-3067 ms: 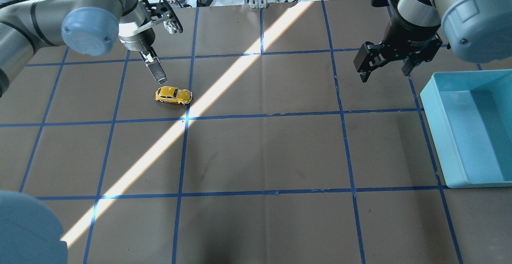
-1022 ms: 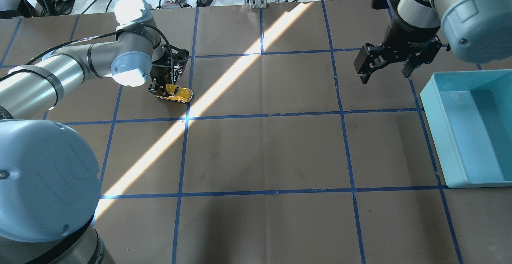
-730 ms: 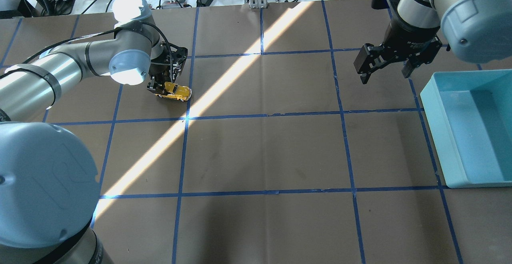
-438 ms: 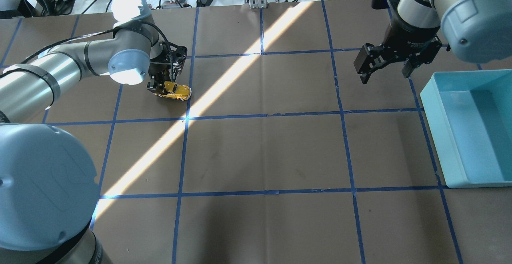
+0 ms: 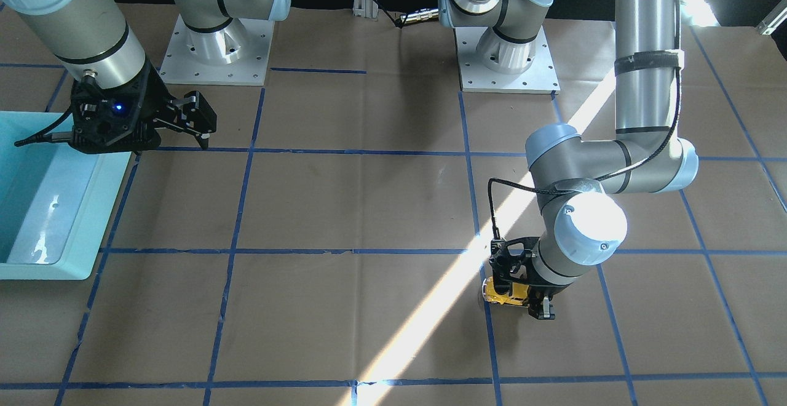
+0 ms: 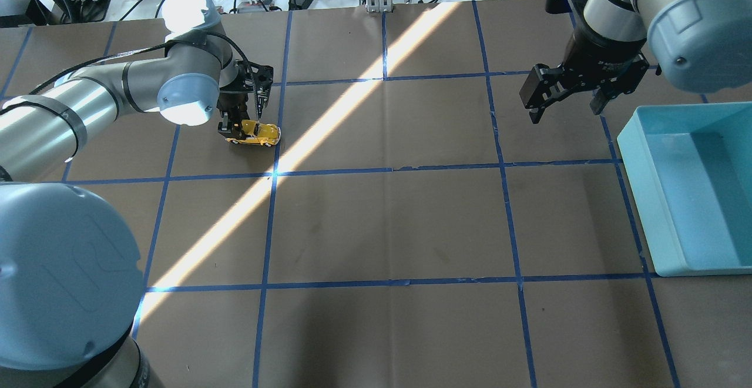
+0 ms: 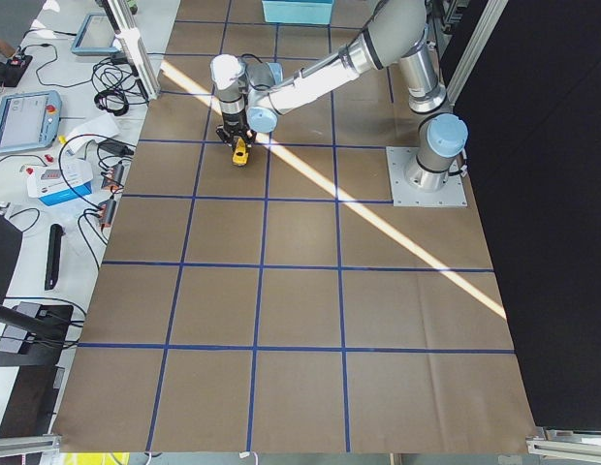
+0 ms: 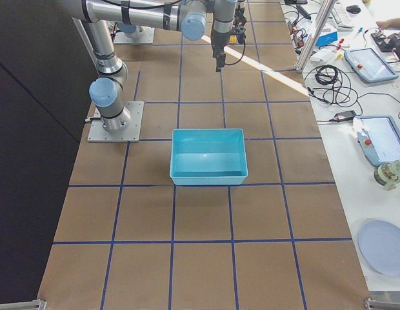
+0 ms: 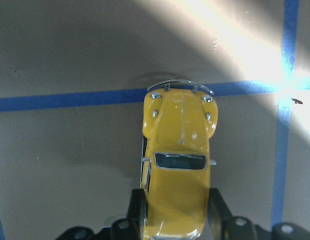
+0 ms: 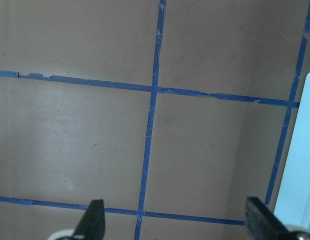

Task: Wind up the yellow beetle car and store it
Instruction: 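Press the car down and drag it backward with the left gripper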

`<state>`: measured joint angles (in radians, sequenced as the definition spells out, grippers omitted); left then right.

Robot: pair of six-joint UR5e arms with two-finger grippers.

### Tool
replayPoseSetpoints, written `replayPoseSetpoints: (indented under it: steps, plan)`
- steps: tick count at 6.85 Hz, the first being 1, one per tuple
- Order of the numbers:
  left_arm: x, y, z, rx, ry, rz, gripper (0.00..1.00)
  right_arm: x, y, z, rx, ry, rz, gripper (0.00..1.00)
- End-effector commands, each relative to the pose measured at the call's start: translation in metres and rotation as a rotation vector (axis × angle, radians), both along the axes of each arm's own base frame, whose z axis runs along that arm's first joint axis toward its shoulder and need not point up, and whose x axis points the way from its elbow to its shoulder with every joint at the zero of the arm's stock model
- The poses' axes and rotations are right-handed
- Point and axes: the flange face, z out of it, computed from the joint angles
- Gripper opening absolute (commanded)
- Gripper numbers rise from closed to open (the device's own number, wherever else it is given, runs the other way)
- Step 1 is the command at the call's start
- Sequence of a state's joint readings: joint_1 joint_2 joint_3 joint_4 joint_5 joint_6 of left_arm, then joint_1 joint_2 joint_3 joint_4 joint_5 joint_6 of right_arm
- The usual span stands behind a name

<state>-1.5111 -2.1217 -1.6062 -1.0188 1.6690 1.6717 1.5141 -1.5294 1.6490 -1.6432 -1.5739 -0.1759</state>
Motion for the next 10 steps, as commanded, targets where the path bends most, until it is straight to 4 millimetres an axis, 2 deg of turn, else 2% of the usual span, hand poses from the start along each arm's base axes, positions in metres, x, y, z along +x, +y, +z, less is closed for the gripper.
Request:
replayPoseSetpoints:
  steps: [1,7,10]
  plan:
    - [0.0,0.0,-0.006,0.008,0.0,0.006,0.06,0.0,0.0,0.0,-0.001,0.0,0.002,1.0]
    - [0.001,-0.001,-0.013,0.019,0.001,0.006,0.06,0.0,0.0,0.0,0.0,0.0,0.0,1.0]
    - [0.02,-0.003,-0.013,0.019,0.002,0.03,0.06,0.0,0.0,0.0,0.0,0.0,0.001,1.0]
